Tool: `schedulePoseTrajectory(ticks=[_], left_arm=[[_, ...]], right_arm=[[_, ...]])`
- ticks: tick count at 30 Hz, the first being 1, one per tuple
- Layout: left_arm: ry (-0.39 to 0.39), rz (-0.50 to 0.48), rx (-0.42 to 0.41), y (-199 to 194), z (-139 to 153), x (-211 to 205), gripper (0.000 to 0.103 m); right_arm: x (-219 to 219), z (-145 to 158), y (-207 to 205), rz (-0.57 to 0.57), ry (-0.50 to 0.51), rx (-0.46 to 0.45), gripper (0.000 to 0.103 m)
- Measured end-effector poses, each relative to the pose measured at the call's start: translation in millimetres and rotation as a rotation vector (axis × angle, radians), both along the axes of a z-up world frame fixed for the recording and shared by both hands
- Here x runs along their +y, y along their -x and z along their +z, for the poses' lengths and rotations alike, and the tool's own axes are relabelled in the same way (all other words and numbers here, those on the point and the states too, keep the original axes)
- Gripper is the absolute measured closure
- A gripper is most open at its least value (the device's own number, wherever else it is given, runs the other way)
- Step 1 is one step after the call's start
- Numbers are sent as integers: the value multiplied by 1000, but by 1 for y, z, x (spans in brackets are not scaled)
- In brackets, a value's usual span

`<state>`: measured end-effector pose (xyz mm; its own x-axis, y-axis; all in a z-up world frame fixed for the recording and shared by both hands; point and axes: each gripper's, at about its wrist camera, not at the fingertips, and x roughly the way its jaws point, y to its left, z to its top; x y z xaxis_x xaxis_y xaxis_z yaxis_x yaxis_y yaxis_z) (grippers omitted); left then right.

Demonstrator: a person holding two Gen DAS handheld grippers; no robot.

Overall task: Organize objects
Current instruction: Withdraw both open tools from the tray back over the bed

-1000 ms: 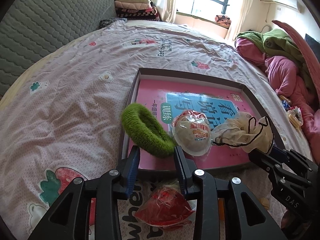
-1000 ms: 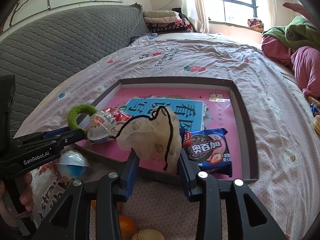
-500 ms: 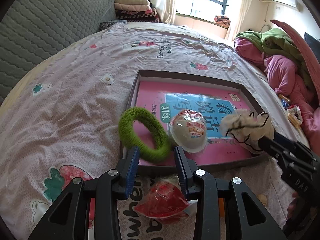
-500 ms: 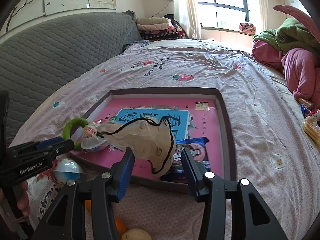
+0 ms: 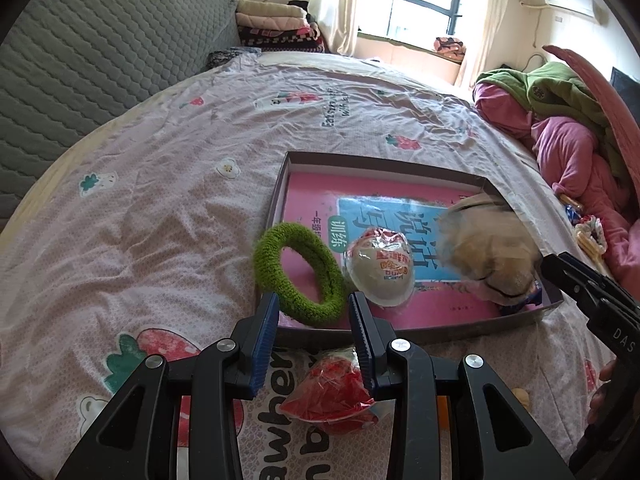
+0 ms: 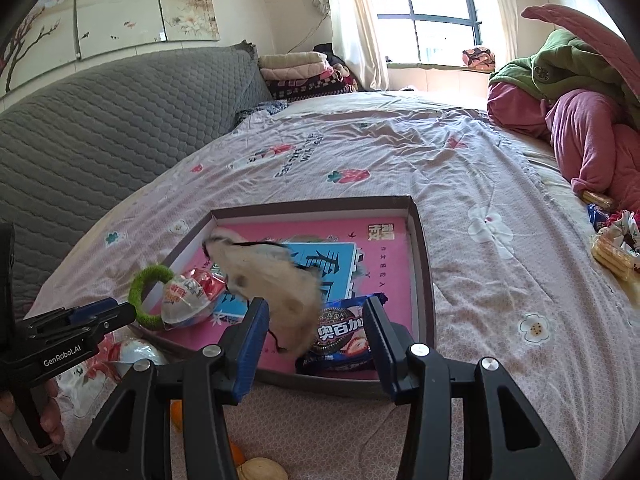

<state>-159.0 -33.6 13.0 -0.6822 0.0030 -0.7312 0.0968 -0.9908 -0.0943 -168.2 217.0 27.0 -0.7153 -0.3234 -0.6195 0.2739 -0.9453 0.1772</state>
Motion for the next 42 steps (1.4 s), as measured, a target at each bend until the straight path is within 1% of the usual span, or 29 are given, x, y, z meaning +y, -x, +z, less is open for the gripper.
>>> schedulePoseTrajectory(ticks=[17,27,32,37,42], left_arm=[[21,-9,38,-15,20,9,66],[24,-11,79,-28,36,17,66],[29,-13,92,-35,42,20,60],[42,-17,104,-42,46,24,60],[48,-21,109,-47,48,26,56]], right_arm=[[4,14,-11,14,34,41,54],[2,26,-26,42,38,92,54],[-1,32,-35,62,37,118,54],[-6,36,-43,84,27,141,54],[-15,38,-54,121,6,166,54]])
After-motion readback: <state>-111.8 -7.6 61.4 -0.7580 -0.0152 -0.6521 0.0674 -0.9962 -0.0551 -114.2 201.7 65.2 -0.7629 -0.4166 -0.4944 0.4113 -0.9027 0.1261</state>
